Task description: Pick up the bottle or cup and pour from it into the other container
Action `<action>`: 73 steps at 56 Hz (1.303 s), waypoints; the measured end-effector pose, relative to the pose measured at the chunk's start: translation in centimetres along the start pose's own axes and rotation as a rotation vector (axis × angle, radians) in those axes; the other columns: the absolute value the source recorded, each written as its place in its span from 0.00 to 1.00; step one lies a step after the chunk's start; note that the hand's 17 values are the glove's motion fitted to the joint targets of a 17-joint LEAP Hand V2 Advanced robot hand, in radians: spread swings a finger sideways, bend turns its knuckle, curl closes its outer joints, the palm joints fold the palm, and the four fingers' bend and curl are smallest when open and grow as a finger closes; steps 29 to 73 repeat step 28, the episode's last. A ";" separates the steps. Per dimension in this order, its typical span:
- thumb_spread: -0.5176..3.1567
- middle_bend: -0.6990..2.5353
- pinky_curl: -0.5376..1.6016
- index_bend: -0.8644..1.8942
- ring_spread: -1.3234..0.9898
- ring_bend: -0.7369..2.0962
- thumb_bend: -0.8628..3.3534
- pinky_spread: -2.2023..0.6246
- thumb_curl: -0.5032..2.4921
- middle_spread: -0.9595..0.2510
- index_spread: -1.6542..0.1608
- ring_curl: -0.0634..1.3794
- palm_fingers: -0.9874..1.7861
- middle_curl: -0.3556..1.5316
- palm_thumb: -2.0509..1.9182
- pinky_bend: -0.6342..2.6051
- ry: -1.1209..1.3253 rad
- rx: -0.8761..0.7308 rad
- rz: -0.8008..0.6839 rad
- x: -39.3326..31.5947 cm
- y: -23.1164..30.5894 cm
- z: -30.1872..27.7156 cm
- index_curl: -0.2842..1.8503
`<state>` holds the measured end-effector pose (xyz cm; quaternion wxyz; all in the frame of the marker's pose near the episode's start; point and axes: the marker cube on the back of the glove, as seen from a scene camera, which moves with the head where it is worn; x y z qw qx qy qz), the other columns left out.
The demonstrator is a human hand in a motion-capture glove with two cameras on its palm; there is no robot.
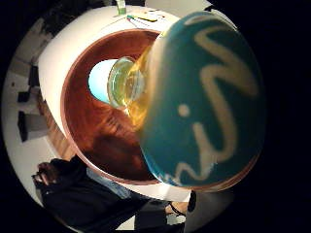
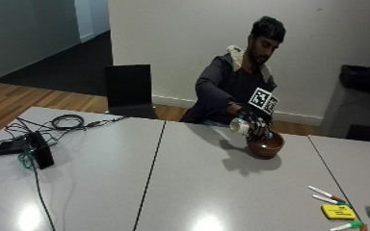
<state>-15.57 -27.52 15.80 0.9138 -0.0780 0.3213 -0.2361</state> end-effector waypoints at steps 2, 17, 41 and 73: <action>0.31 0.33 0.43 0.36 0.49 0.48 0.20 0.73 0.34 0.56 0.74 0.33 0.79 0.42 0.75 0.37 0.010 0.003 -0.003 -0.8 0.2 -0.1 0.27; 0.32 0.33 0.43 0.36 0.49 0.48 0.20 0.73 0.34 0.56 0.74 0.33 0.79 0.42 0.75 0.36 0.087 0.002 -0.020 -0.8 -0.3 -0.3 0.27; 0.32 0.33 0.43 0.35 0.49 0.48 0.20 0.73 0.34 0.55 0.74 0.33 0.79 0.42 0.76 0.36 0.068 0.020 0.012 -0.8 0.0 -0.6 0.26; 0.32 0.33 0.43 0.35 0.49 0.48 0.20 0.73 0.34 0.55 0.74 0.33 0.79 0.42 0.76 0.36 0.068 0.020 0.012 -0.8 0.0 -0.6 0.26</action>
